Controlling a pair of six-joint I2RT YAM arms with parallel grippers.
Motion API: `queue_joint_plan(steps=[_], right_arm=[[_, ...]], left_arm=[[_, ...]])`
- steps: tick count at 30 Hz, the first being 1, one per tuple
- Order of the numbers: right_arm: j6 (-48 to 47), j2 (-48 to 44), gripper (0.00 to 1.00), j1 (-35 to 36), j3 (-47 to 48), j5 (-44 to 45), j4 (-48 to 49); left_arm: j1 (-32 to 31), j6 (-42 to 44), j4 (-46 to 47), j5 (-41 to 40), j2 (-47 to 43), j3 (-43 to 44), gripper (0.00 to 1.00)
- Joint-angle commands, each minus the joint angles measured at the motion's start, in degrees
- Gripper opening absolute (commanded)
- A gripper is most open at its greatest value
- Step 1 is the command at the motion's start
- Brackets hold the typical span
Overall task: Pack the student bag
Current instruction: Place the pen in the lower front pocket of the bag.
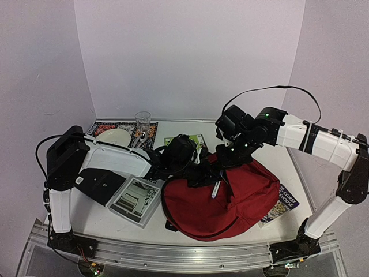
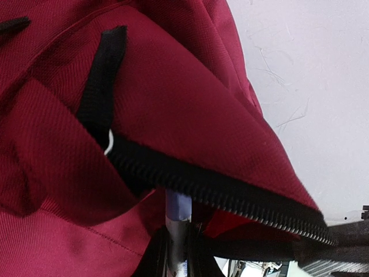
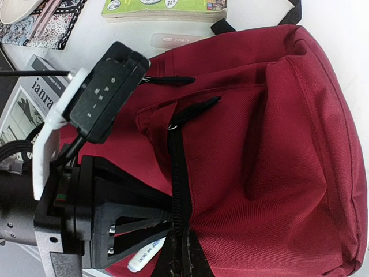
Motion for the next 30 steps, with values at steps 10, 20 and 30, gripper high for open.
queue_joint_plan(steps=[10, 20, 30], right_arm=[[0.6, -2.1, 0.00, -0.1, 0.8, -3.3, 1.3], [0.2, -1.4, 0.00, -0.1, 0.7, -5.9, 1.9], [0.2, -1.1, 0.00, -0.1, 0.3, -6.3, 2.5]], left_arm=[[0.0, -6.7, 16.0, -11.6, 6.2, 5.5, 0.00], [-0.2, -13.1, 28.5, -16.2, 10.4, 4.3, 0.00], [-1.7, -17.0, 33.7, -16.0, 15.2, 6.9, 0.09]])
